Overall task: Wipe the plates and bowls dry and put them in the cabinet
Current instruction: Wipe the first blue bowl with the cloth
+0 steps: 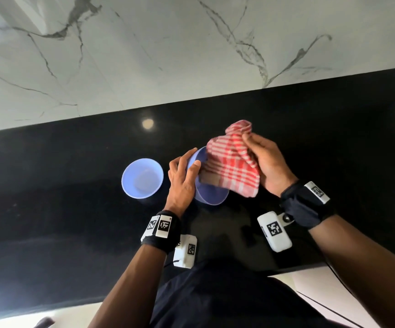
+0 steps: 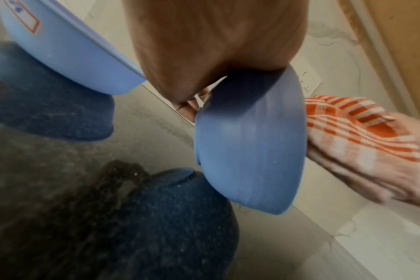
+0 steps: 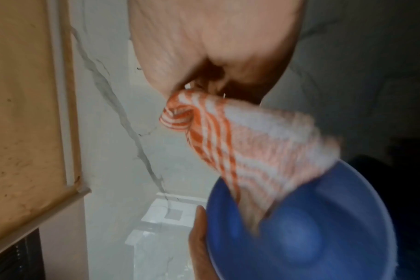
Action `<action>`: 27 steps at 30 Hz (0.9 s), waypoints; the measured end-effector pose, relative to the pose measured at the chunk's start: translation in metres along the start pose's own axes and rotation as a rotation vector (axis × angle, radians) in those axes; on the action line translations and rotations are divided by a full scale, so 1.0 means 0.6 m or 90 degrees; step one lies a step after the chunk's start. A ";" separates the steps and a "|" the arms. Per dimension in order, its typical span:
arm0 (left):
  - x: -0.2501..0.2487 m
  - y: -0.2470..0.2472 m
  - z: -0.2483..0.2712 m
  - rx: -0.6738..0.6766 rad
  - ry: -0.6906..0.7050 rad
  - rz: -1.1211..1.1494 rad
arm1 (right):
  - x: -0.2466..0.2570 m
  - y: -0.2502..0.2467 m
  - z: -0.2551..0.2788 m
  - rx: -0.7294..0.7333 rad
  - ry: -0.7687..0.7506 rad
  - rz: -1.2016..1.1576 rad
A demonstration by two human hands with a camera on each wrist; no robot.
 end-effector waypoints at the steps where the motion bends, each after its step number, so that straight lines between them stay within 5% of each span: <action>1: 0.000 -0.001 0.000 -0.002 -0.002 0.003 | 0.012 -0.002 0.003 -0.003 -0.024 -0.018; 5: -0.004 0.001 -0.002 0.000 -0.018 0.012 | 0.048 0.025 0.031 0.052 -0.233 0.281; 9: -0.009 0.005 0.000 0.002 -0.007 0.002 | -0.034 0.076 0.048 0.274 -0.418 0.770; 12: -0.013 0.017 0.004 0.031 0.008 -0.023 | -0.096 0.107 0.065 0.427 -0.528 0.904; 15: -0.011 0.016 0.003 0.032 0.000 -0.018 | -0.122 0.109 0.068 0.438 -0.564 0.994; 23: -0.016 0.023 -0.007 0.015 0.011 -0.027 | -0.114 0.093 0.061 0.308 -0.366 1.007; 27: -0.016 0.021 -0.005 0.011 0.034 -0.032 | -0.147 0.057 0.070 0.227 0.188 0.626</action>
Point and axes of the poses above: each hand's wrist, its own z-axis away from the middle knuckle, its own y-axis out of the palm, x = y × z, the point moved 9 cm from there along -z, towards the middle knuckle, and after that the axes turned 3 degrees about -y, right-handed, at the moved point
